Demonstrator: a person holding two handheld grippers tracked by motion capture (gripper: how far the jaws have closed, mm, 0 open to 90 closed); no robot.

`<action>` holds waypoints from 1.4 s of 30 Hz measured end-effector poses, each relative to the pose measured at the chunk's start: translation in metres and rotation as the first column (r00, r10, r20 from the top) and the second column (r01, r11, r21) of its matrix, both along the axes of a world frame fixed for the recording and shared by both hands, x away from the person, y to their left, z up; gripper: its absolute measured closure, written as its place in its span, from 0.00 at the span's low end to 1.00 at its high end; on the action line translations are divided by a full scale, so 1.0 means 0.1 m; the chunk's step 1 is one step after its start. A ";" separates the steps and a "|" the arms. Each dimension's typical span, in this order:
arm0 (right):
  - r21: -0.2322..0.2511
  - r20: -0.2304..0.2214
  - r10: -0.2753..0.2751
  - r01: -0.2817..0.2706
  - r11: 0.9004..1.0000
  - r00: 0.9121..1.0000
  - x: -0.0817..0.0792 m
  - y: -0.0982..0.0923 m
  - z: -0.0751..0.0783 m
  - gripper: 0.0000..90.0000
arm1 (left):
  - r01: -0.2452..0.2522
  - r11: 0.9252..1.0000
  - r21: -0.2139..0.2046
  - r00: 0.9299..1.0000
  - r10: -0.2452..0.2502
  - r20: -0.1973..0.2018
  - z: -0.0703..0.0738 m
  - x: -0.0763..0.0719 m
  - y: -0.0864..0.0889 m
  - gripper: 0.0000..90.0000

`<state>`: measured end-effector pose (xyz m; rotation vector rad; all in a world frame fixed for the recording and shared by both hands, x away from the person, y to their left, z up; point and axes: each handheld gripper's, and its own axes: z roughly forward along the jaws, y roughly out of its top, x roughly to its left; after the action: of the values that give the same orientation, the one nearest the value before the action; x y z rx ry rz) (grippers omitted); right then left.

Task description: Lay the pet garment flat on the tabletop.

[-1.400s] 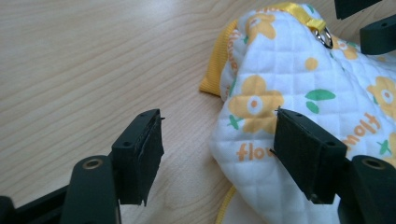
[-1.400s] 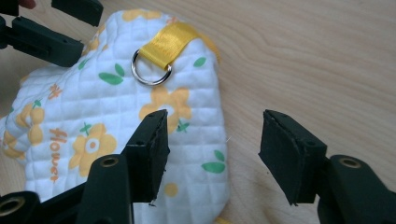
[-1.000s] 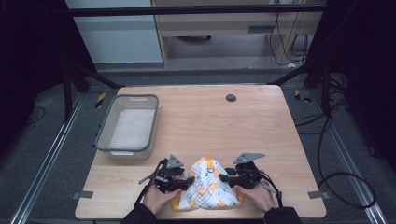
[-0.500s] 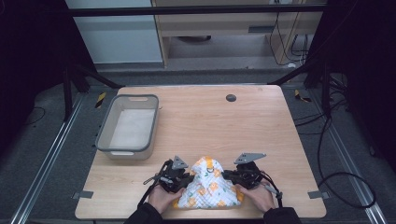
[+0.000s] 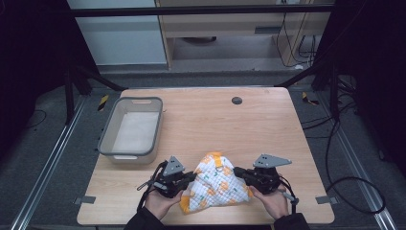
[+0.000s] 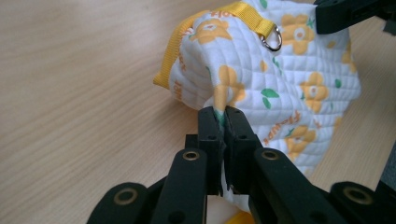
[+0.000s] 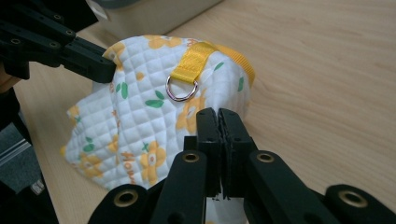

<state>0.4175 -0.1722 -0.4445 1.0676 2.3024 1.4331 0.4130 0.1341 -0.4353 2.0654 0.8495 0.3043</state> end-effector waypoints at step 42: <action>-0.079 0.187 -0.216 0.234 0.969 0.958 0.70 -0.08 0.29 0.62 | -0.257 0.964 -0.066 0.961 0.262 0.084 0.28 0.69 0.44 0.45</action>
<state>0.4873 -0.1806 -0.4156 1.0859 2.0326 1.2572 0.4823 0.1785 -0.4070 1.8749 1.0622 0.5101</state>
